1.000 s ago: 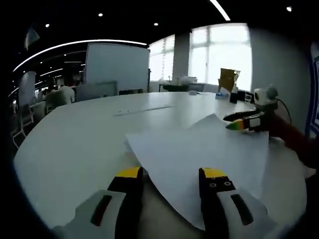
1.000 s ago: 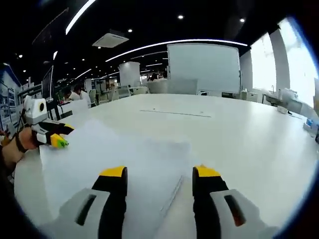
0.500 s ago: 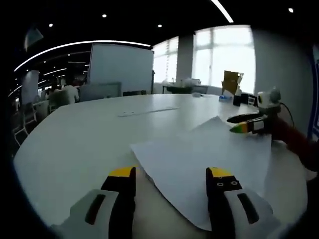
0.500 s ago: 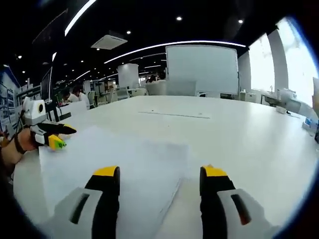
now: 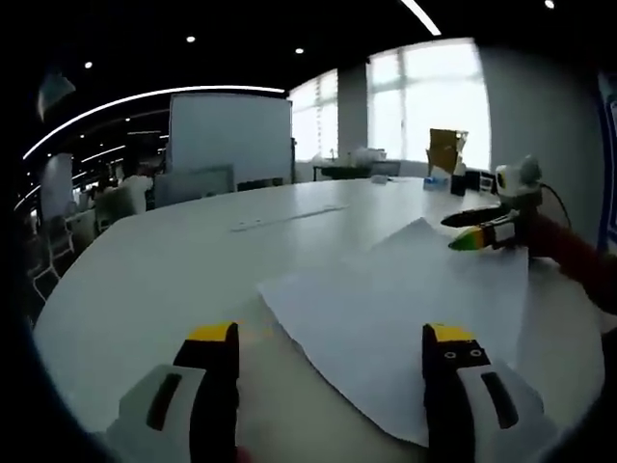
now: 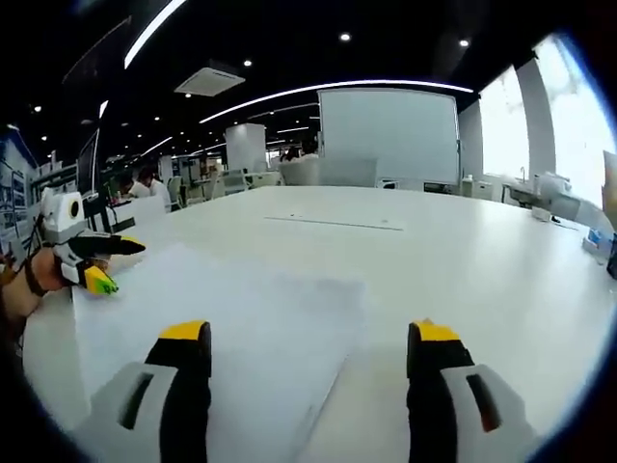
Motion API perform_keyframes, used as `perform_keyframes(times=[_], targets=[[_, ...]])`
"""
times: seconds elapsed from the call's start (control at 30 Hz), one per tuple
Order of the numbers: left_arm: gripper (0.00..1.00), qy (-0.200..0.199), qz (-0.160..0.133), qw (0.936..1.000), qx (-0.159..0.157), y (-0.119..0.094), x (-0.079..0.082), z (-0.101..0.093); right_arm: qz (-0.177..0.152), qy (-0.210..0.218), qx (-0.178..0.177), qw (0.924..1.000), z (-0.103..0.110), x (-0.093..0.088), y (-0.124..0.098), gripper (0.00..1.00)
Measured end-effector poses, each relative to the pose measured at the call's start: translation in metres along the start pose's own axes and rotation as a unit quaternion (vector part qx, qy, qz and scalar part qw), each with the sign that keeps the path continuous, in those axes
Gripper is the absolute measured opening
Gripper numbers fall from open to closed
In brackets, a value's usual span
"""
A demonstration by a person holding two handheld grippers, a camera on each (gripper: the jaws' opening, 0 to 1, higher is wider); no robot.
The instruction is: Organize the stack of printing papers by aligning and flattening the scattered papers on the table
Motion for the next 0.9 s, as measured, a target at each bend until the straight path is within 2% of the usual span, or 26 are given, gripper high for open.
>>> perform_keyframes(times=[0.13, 0.33, 0.57, 0.73, 0.9], targets=[[0.96, -0.003, -0.011, 0.9998, 0.016, 0.000, 0.003, 0.005, -0.002, -0.003, -0.002, 1.0000, 0.001, 0.000, 0.000, 0.86], [0.97, -0.007, -0.024, 0.9993, 0.029, -0.004, 0.007, 0.014, -0.004, -0.003, 0.000, 1.0000, 0.003, 0.001, 0.000, 0.90], [0.97, -0.009, -0.022, 0.9994, 0.026, -0.005, 0.005, 0.008, -0.002, -0.004, -0.001, 1.0000, 0.003, 0.001, -0.001, 0.90], [0.97, -0.009, -0.020, 0.9994, 0.026, -0.005, 0.004, 0.007, 0.005, 0.028, 0.000, 0.9996, 0.004, -0.001, -0.003, 0.90], [0.97, -0.010, -0.021, 0.9993, 0.030, -0.007, 0.004, 0.006, 0.001, 0.034, -0.006, 0.9994, 0.000, 0.001, -0.006, 0.90]])
Point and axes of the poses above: the point that each gripper's makers call its tool centre point, and the gripper's own axes: y roughly forward along the fingers, z roughly to its left, x roughly out of its top, the point moved 5 cm from there along -y, roughly backward along the fingers, and after that the axes turned 13 degrees about -y, right-handed, at the moved point
